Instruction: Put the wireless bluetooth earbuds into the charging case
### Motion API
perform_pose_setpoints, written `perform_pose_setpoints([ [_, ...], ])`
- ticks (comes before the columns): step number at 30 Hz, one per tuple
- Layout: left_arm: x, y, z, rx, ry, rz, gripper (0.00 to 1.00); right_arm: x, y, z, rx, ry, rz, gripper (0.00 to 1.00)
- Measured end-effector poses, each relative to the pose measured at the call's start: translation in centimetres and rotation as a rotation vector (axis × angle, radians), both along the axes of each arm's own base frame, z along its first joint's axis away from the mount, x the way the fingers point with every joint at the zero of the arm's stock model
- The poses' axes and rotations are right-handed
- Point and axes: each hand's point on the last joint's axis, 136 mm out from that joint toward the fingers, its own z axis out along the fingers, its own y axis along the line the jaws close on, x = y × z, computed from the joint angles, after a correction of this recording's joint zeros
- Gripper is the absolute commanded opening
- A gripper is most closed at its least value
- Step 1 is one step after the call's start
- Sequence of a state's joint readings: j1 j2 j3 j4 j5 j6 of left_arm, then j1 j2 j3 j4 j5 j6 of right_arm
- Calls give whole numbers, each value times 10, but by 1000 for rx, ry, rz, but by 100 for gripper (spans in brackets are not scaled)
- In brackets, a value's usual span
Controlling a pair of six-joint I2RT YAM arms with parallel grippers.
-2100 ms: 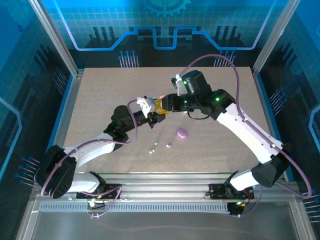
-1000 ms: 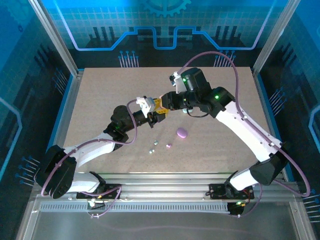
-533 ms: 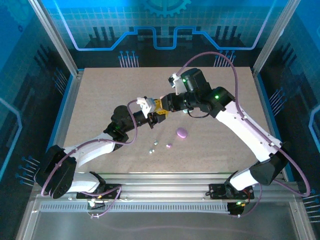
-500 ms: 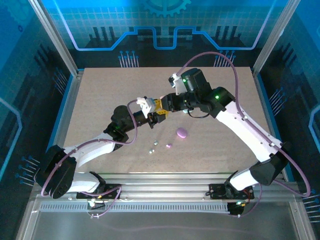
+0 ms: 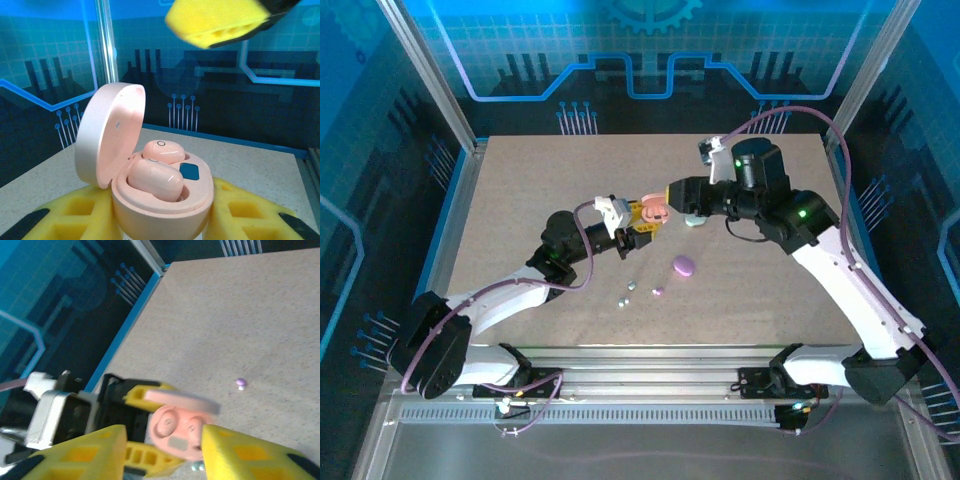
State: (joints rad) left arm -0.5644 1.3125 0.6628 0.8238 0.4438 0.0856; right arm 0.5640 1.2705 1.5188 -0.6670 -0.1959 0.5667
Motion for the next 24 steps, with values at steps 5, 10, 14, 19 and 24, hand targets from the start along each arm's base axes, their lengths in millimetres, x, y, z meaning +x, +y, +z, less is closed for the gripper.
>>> perform_pose_setpoints([
  [5,-8,-2,0,9,9,-37,34,24,4,-13,1,70,-11,57],
  [10,-12,-3,1,12,10,-56,33,38,23,-36,-13,160,49,59],
  [14,-13,-3,-1,18,20,-59,34,34,29,-53,-32,224,93,59],
  [19,-12,-3,1,15,17,-58,34,24,28,-57,-38,237,124,59],
  [24,-12,-3,3,12,12,-59,34,10,23,-67,-43,261,137,59],
])
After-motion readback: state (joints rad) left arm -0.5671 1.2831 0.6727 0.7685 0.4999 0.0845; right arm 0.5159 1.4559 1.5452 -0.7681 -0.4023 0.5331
